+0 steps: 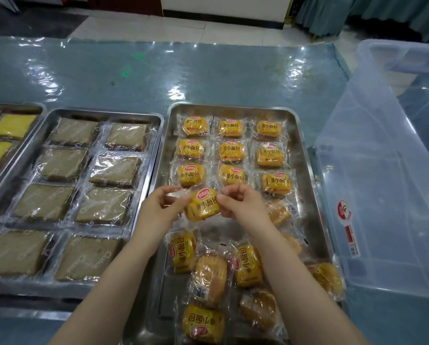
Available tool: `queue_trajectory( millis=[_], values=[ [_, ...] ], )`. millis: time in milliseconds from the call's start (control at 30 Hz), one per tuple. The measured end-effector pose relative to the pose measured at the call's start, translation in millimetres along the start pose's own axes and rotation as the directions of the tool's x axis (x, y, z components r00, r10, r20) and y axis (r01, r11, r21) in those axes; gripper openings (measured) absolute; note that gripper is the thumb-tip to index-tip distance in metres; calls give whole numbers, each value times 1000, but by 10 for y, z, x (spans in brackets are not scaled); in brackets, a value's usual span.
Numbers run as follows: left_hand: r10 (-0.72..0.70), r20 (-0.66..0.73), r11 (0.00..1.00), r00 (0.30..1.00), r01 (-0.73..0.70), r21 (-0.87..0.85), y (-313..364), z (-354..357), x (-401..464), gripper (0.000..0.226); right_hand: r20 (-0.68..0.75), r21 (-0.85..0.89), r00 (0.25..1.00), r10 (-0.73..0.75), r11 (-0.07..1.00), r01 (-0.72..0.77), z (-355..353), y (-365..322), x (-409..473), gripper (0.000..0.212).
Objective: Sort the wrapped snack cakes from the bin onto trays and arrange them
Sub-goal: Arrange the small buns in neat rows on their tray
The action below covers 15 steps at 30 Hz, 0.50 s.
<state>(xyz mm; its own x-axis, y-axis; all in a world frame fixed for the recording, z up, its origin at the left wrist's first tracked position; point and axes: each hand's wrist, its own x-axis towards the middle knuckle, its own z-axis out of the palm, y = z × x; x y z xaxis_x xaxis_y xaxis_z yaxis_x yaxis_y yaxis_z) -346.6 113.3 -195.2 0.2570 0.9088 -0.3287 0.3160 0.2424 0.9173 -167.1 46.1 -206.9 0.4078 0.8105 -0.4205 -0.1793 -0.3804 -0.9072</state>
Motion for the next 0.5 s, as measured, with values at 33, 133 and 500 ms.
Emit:
queue_trajectory(
  millis=[33, 133, 500],
  values=[
    [19, -62, 999, 998, -17, 37, -34, -1, 4, 34, -42, 25, 999, 32, 999, -31, 35, 72, 9, 11],
    [116, -123, 968, 986, -84, 235, -153, -32, 2, 46, -133, 116, 985, 111, 989, -96, 167, 265, 23, 12],
    [144, 217, 611, 965, -259, 748, -543, 99, -84, 63, -98, -318, 994, 55, 944, -84, 617, 425, 47, 18]
  ],
)
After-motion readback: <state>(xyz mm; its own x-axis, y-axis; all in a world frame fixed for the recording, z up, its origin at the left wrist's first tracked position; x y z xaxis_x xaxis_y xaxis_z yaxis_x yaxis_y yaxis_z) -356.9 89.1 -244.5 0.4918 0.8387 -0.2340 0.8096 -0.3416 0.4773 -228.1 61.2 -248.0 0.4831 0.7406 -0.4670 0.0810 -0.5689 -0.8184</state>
